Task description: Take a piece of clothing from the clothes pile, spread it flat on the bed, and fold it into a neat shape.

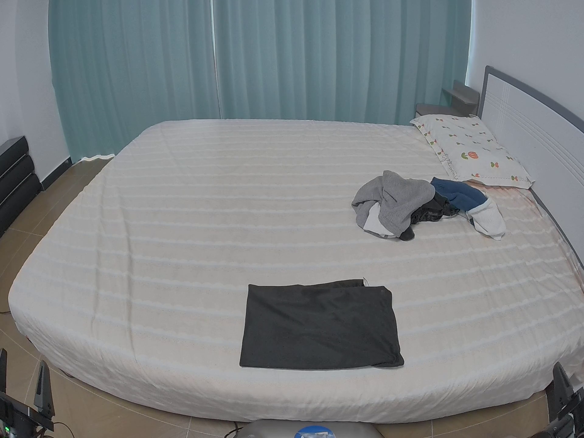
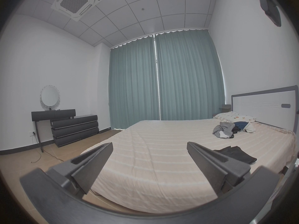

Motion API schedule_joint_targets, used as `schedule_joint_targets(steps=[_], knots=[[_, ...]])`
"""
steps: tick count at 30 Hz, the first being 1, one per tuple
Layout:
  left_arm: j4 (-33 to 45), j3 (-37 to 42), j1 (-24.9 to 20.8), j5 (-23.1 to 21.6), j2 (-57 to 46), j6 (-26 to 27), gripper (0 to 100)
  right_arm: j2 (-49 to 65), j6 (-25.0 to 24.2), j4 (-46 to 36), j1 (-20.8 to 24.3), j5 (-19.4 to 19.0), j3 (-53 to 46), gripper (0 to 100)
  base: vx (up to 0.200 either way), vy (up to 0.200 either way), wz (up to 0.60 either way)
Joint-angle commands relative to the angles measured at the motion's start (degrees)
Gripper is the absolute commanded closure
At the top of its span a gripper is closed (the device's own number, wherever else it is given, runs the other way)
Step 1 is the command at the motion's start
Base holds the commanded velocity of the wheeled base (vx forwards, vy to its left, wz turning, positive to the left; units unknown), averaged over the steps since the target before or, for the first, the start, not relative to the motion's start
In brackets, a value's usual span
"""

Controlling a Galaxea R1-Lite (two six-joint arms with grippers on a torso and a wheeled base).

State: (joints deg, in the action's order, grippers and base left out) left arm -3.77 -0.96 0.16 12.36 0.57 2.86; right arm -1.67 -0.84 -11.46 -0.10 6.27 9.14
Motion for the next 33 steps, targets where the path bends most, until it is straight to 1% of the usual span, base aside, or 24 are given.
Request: schedule_joint_targets(steps=[1,3,4,6,7,10,11,22,26,33], knots=[[0.51,0.88,0.02,-2.61,-0.49,-0.84,0,1.58,3.39,11.63,-0.08,-5.83,-9.14,0,0.0,0.0,0.0],[0.51,0.88,0.02,-3.22,-0.49,-0.93,0,1.58,3.39,12.43,0.01,-6.27,-9.14,0,0.0,0.0,0.0],[0.6,0.79,0.02,-4.89,-0.4,-1.28,0,1.58,3.04,11.63,0.01,-6.35,-9.14,0,0.0,0.0,0.0],[0.78,0.79,0.02,-6.03,-0.4,-1.63,0,1.58,2.51,11.28,0.01,-6.27,-9.14,0,0.0,0.0,0.0],[0.78,0.79,0.02,-8.41,-0.4,-2.95,0,1.58,1.98,11.37,0.1,-6.35,-9.14,0,0.0,0.0,0.0],[3.33,0.88,0.02,-12.01,-0.4,-4.8,0,1.58,1.9,11.37,0.01,-6.35,-9.14,0,0.0,0.0,0.0],[4.38,0.7,0.02,-12.27,-0.4,-4.71,0,1.58,1.9,11.37,0.01,-6.35,-9.14,0,0.0,0.0,0.0],[3.77,0.88,0.02,-12.62,-0.57,-2.69,0,1.58,1.9,11.37,0.01,-6.27,-9.14,0,0.0,0.0,0.0],[3.68,0.88,0.02,-12.54,-0.49,-3.57,0,1.58,1.72,11.37,0.01,-6.44,-9.14,0,0.0,0.0,0.0],[3.68,0.88,0.02,-12.45,-0.49,-3.22,0,1.58,1.81,11.37,0.27,-6.44,-9.14,0,0.0,0.0,0.0]])
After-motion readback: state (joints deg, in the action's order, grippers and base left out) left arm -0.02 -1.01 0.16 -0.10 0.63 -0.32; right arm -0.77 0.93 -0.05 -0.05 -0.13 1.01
